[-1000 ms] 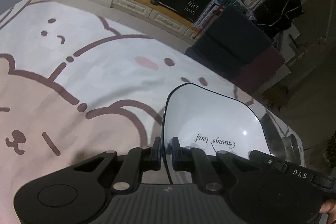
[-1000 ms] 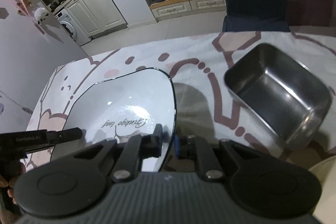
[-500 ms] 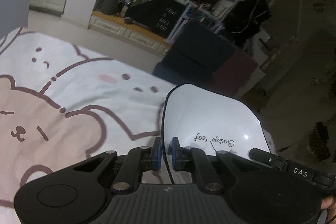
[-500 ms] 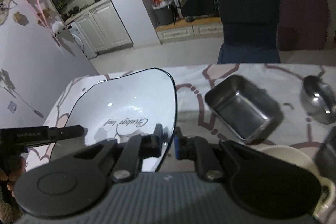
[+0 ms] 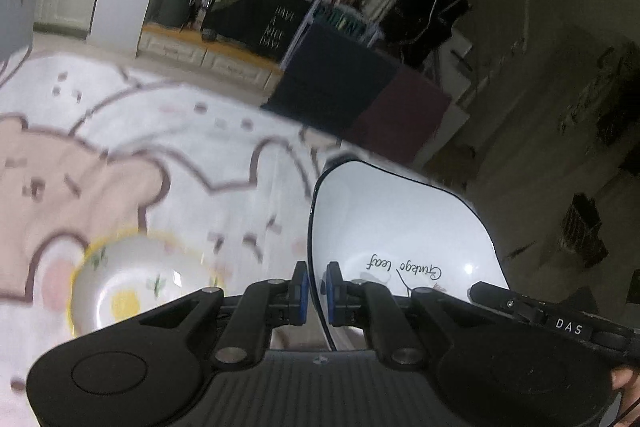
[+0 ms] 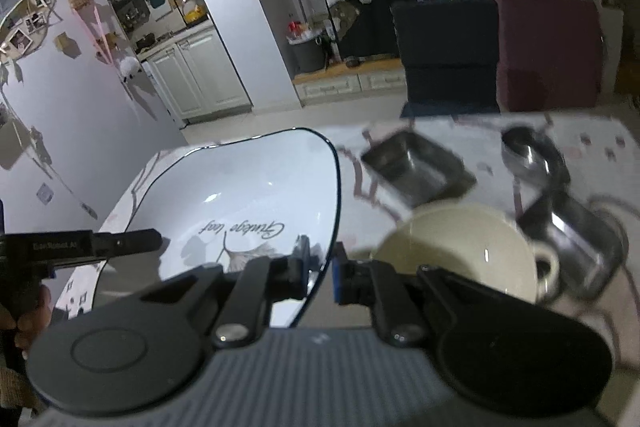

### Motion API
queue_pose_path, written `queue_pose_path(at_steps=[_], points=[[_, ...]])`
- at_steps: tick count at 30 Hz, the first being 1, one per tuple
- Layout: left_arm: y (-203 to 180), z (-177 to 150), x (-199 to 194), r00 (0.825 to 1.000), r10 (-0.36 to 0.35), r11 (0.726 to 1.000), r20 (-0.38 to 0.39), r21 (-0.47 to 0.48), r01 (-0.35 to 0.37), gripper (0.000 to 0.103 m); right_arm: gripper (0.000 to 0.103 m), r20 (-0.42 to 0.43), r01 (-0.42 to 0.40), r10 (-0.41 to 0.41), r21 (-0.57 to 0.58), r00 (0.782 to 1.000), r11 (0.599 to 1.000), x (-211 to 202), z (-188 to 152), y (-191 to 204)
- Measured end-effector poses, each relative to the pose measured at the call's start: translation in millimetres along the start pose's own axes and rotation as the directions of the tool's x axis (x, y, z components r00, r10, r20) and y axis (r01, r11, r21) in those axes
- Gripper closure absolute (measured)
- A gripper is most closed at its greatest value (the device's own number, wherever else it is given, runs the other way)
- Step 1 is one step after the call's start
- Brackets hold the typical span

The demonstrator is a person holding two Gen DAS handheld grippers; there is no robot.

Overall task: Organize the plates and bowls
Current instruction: 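Lift the white plate with both grippers and carry it beside the lemon bowl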

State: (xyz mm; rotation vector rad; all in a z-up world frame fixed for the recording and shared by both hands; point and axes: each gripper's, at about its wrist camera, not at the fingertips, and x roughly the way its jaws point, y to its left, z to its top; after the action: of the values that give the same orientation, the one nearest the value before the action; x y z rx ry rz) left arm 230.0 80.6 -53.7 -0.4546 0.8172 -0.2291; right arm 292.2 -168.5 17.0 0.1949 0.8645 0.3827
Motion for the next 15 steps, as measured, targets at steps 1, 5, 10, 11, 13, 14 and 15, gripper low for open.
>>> queue_pose_path(at_steps=[1,5,10,11,13,14,15], points=[[3,-7,2,1.0,0.005,1.0,-0.018,-0.01,-0.005,0.094,0.09,-0.016,0.0,0.0,0.008,1.0,1.0,1,-10,-1],[15,-33,11,0.995,0.041,0.999,-0.096,-0.025,-0.044,0.094,0.089,-0.094,-0.006,0.01,0.038,0.995,0.999,10,-45,-9],[28,-59,23,0.98,0.085,0.994,-0.177,-0.056,-0.096,0.094,0.088,-0.207,-0.01,0.028,0.088,0.978,0.996,32,-78,-16],[31,-64,27,0.977,0.091,0.992,-0.194,-0.062,-0.105,0.094,0.087,-0.224,-0.002,0.021,0.083,0.974,0.997,36,-81,-15],[32,-71,31,0.97,0.102,0.99,-0.219,-0.071,-0.12,0.094,0.087,-0.254,0.017,-0.002,0.058,0.967,0.998,42,-89,-13],[34,-73,33,0.967,0.105,0.989,-0.233,-0.074,-0.125,0.094,0.086,-0.269,0.024,-0.009,0.052,0.963,0.998,46,-93,-13],[35,-74,36,0.964,0.106,0.988,-0.245,-0.079,-0.129,0.094,0.086,-0.281,0.028,-0.011,0.056,0.96,0.998,50,-95,-14]])
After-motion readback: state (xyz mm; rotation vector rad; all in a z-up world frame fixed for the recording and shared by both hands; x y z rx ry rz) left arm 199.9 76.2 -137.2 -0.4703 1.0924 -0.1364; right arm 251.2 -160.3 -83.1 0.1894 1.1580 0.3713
